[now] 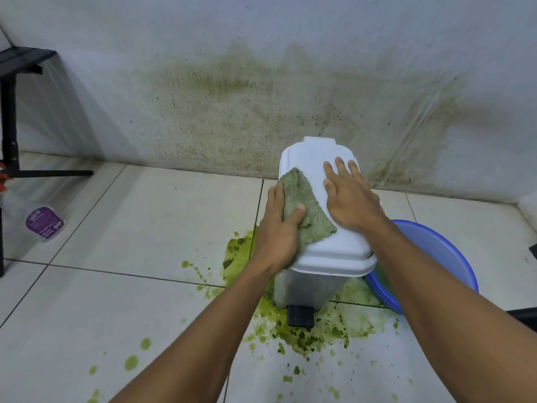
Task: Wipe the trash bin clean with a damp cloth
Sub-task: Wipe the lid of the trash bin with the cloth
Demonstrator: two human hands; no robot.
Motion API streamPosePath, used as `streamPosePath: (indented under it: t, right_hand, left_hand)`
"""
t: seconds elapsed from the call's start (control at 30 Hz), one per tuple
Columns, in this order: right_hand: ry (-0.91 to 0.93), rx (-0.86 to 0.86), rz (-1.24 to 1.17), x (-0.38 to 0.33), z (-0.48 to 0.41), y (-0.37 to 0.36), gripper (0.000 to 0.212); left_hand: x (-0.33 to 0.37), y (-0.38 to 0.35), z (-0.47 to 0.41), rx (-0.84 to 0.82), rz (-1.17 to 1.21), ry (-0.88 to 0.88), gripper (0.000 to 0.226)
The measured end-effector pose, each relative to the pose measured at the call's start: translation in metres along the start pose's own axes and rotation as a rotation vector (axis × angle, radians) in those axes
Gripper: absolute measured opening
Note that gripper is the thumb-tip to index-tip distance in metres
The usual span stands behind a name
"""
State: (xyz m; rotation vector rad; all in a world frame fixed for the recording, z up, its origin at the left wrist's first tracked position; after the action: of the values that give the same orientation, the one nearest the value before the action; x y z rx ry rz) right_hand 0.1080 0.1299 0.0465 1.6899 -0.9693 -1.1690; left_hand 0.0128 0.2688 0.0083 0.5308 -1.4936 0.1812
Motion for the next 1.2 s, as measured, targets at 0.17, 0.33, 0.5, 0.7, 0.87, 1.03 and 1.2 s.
streamPosePath:
  t: [0.17, 0.33, 0.5, 0.7, 0.87, 1.03, 1.2]
  right_hand:
    - [0.000, -0.011, 0.023, 0.000, 0.001, -0.001, 0.054]
    - [0.000, -0.028, 0.018, -0.001, 0.002, 0.001, 0.053]
    - [0.001, -0.016, 0.017, 0.001, 0.000, -0.001, 0.053]
    - [0.006, -0.037, 0.020, 0.000, 0.002, 0.000, 0.054]
    - [0.006, -0.047, 0.013, -0.001, 0.003, 0.001, 0.053]
    - [0.057, -0.052, -0.028, 0.008, -0.004, 0.001, 0.053]
    - [0.259, -0.127, -0.104, 0.001, -0.005, -0.002, 0.054]
  left_hand:
    - [0.001, -0.003, 0.000, -0.003, -0.072, -0.037, 0.073]
    - [0.009, -0.021, -0.068, -0.122, -0.077, 0.009, 0.072]
    - [0.002, -0.005, -0.014, -0.070, -0.073, 0.006, 0.073]
    - [0.002, -0.002, 0.011, -0.005, -0.054, -0.025, 0.068]
    - [0.010, -0.019, -0.079, -0.128, -0.096, 0.068, 0.082]
    - [0.016, -0.016, -0.043, -0.093, -0.070, 0.016, 0.065]
    - [0.004, -0.010, 0.017, 0.025, -0.015, -0.012, 0.070]
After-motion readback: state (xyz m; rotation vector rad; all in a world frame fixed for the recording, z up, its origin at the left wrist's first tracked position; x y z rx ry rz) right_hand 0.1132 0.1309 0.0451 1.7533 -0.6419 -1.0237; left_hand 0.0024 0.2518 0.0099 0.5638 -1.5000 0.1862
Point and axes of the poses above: each hand's wrist, its own z-axis away from the middle knuckle, its own y-axis out of the back of the hand, x = y × z, the point moved 8 cm from there along -z, towards the middle knuckle, and after that the axes turned 15 degrees about x, right-handed, at the moved point
